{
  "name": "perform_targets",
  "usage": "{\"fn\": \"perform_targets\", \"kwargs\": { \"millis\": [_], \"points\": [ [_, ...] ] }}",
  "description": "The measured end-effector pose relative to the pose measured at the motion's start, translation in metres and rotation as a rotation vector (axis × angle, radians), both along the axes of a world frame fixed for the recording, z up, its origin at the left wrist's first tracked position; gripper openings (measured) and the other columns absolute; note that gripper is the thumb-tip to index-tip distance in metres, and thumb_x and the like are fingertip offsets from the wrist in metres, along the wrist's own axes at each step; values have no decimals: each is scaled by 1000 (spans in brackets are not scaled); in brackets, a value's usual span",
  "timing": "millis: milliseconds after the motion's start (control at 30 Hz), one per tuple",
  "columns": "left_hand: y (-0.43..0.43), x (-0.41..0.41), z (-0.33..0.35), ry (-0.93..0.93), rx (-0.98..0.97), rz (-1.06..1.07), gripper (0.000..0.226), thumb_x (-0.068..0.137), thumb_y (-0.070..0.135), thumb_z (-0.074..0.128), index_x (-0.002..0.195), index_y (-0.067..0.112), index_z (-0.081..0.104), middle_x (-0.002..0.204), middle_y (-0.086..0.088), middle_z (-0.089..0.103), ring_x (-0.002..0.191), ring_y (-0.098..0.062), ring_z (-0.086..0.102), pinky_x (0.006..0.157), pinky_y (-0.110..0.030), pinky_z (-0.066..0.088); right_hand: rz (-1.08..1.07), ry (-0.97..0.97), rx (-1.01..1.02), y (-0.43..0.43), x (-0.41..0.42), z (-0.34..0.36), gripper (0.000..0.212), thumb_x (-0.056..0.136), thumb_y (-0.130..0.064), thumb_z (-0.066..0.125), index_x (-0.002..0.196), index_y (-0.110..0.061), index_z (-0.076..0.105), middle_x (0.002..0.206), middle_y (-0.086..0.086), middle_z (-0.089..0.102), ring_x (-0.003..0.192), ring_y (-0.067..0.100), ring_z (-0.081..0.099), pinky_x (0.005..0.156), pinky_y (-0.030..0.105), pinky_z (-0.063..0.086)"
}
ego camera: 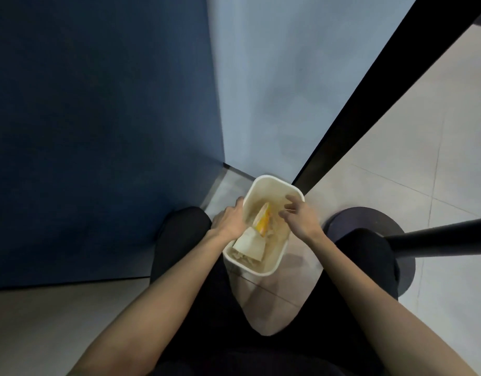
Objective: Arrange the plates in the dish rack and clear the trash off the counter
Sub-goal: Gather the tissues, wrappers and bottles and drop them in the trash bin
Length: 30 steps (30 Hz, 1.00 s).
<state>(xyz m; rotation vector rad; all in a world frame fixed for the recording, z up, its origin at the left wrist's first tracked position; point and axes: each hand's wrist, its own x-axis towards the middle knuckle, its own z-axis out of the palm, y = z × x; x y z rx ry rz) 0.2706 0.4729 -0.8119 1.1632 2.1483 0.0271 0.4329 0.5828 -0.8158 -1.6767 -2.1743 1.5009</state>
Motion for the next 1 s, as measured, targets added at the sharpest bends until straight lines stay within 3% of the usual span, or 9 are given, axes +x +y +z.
{"fn": "perform_targets", "kwargs": {
  "millis": [133,233,333,400,533,700,833,933,1000],
  "points": [
    [0,1,2,-10,1,10,62,90,7,46,147,17,23,122,-20,59,105,-41,59,81,-45,48,5,37,276,-12,27,2,41,86,-10,64,126,-11,59,114,9,61,92,19,61,85,32,50],
    [0,2,2,-9,8,4,61,89,4,45,145,16,25,120,-20,59,101,-40,59,78,-45,48,30,-34,264,-20,43,-9,59,88,-18,67,142,-13,42,106,8,60,87,19,59,79,29,45],
    [1,3,4,6,7,3,57,91,5,45,144,14,27,118,-20,59,99,-39,59,74,-42,46,65,20,170,-28,48,-19,74,94,-18,61,155,-14,19,83,0,71,71,13,67,74,31,53],
    [1,5,5,9,-2,-2,58,91,5,46,145,14,27,117,-19,59,96,-36,58,72,-40,44,74,47,119,-31,50,-21,76,97,-17,54,157,-21,7,75,-1,73,61,10,68,75,34,58],
    [1,4,5,-2,-7,-1,57,90,3,45,144,13,28,114,-18,59,86,-31,51,72,-40,45,61,84,72,-33,53,-19,77,100,-19,50,157,-25,-2,74,2,73,60,13,70,78,40,58],
    [2,4,3,-28,11,34,63,91,4,43,149,17,23,113,-16,60,89,-32,55,76,-42,48,14,121,53,-35,48,-18,75,101,-17,47,157,-25,-2,68,2,72,58,14,69,76,38,58],
    [-4,5,-2,-55,95,168,83,90,4,50,157,25,7,126,-8,56,108,-31,58,88,-46,51,-30,134,50,-43,50,-14,72,102,-24,48,156,-35,1,66,2,70,49,17,65,58,28,56],
    [-12,7,-4,-143,191,139,78,85,5,53,150,32,20,127,-4,54,112,-29,57,88,-46,51,-51,137,94,-45,52,-14,69,101,-28,50,156,-29,10,66,1,68,48,14,62,49,21,48],
    [-15,9,-1,-160,245,107,74,85,7,55,148,32,25,127,-3,53,112,-27,56,86,-40,49,-66,136,108,-46,52,-12,68,101,-27,51,156,-27,13,63,0,67,51,7,62,51,18,43]
  ]
}}
